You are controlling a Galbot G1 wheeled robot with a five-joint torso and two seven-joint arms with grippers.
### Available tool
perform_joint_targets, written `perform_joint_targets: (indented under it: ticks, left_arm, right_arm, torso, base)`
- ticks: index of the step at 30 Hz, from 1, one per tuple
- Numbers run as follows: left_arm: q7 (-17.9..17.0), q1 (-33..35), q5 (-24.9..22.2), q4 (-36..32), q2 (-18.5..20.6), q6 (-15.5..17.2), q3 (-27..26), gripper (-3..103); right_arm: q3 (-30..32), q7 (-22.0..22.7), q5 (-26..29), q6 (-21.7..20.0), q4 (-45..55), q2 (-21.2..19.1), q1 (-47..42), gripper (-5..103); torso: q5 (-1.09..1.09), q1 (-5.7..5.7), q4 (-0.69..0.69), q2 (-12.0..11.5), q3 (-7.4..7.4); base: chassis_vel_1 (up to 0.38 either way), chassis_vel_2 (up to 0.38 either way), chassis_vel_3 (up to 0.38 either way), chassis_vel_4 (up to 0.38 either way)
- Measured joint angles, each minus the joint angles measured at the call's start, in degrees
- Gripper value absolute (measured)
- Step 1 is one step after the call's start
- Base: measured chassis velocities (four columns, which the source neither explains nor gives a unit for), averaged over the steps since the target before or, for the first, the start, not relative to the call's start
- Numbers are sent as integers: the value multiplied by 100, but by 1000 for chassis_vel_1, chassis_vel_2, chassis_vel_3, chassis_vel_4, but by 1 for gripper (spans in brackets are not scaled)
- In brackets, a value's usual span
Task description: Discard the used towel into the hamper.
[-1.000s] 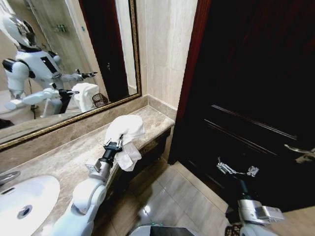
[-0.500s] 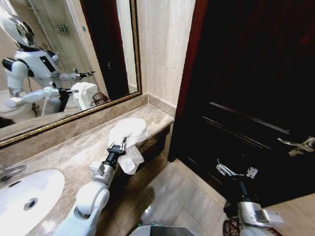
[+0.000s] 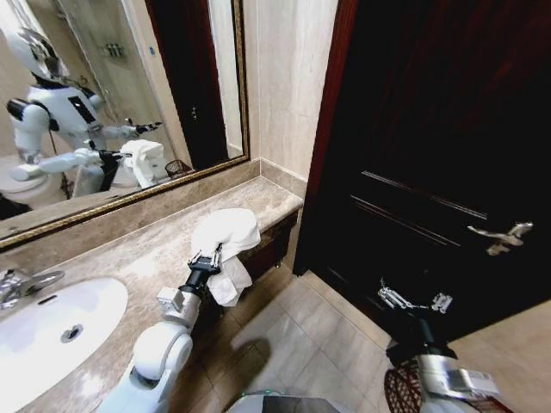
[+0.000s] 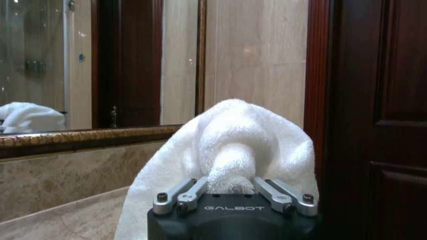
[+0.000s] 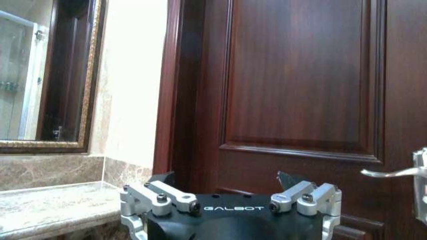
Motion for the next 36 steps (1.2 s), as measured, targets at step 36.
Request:
perform_joint_targets:
  ticks: [36]
  left_arm:
    - [190, 59, 255, 167, -8, -277, 9, 15]
  right_arm:
    - [-6, 32, -149, 48, -23, 0, 100, 100]
  torso:
    - [1, 2, 0, 0, 1]
  base:
    - [-14, -80, -78, -10]
